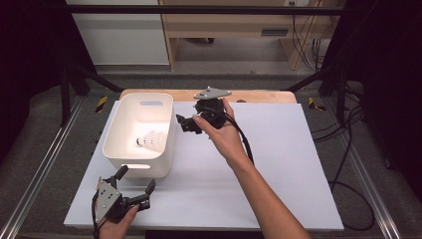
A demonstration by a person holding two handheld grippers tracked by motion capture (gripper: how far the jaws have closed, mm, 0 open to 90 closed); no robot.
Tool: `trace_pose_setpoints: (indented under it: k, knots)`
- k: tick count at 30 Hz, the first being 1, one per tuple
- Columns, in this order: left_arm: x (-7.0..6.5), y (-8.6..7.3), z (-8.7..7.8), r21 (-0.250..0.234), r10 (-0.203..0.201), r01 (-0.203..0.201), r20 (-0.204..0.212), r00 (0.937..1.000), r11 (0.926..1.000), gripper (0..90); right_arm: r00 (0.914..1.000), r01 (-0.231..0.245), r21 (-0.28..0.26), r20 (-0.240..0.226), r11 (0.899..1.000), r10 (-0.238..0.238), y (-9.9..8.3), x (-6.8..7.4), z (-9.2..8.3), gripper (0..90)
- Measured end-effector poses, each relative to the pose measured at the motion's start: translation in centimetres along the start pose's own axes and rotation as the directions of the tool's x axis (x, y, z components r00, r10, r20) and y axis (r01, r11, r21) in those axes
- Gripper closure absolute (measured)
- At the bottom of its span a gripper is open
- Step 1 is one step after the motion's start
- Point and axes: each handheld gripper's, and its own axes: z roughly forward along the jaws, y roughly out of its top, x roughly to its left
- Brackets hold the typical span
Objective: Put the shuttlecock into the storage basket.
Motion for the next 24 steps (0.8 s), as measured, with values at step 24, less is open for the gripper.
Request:
trace_pose_setpoints:
  k: [24]
  knots:
    - [1.1,0.2,-1.0,-0.006,-0.020,0.020,-0.031,0.9993,0.9998,1.4,0.9964,-0.051,-0.007,0.068,0.999,0.051,-2.1,-4.3,-3.0,6.1]
